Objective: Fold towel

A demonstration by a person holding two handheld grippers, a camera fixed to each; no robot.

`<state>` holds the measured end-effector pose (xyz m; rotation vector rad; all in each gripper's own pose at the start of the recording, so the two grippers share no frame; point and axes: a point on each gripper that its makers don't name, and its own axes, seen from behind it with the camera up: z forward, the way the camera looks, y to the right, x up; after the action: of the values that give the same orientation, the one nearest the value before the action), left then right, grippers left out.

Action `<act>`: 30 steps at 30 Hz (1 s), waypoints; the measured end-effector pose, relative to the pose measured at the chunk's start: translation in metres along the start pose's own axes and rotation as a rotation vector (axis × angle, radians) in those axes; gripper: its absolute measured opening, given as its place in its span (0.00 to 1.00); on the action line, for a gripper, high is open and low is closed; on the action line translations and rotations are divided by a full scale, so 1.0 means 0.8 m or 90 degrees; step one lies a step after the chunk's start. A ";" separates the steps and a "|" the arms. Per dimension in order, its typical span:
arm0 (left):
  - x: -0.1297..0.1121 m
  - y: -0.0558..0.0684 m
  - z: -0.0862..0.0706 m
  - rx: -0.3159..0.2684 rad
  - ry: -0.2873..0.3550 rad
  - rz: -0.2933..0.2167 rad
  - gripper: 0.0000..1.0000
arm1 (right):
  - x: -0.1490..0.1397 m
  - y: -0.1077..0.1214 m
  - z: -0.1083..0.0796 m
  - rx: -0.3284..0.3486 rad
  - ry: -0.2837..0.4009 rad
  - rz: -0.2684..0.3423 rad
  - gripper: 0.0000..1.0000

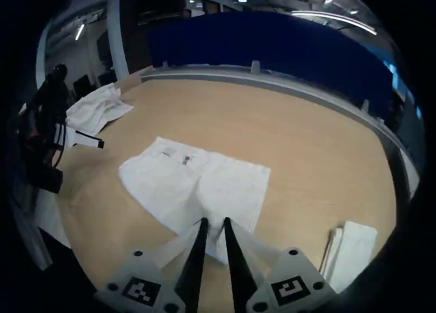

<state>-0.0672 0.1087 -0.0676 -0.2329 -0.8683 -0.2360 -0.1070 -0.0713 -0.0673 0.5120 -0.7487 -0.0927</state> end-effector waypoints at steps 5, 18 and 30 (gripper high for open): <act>0.003 -0.002 -0.005 0.007 0.014 0.000 0.90 | -0.001 0.008 -0.001 -0.018 0.004 0.001 0.34; 0.018 -0.014 -0.011 0.021 0.048 0.014 0.90 | 0.011 0.029 -0.012 -0.071 0.033 0.014 1.00; 0.064 -0.036 -0.021 0.053 0.132 0.031 0.90 | 0.067 0.064 -0.036 -0.150 0.144 0.061 1.00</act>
<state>-0.0318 0.0706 -0.0352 -0.1478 -0.6643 -0.1751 -0.0533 -0.0282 -0.0272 0.2561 -0.5313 -0.0328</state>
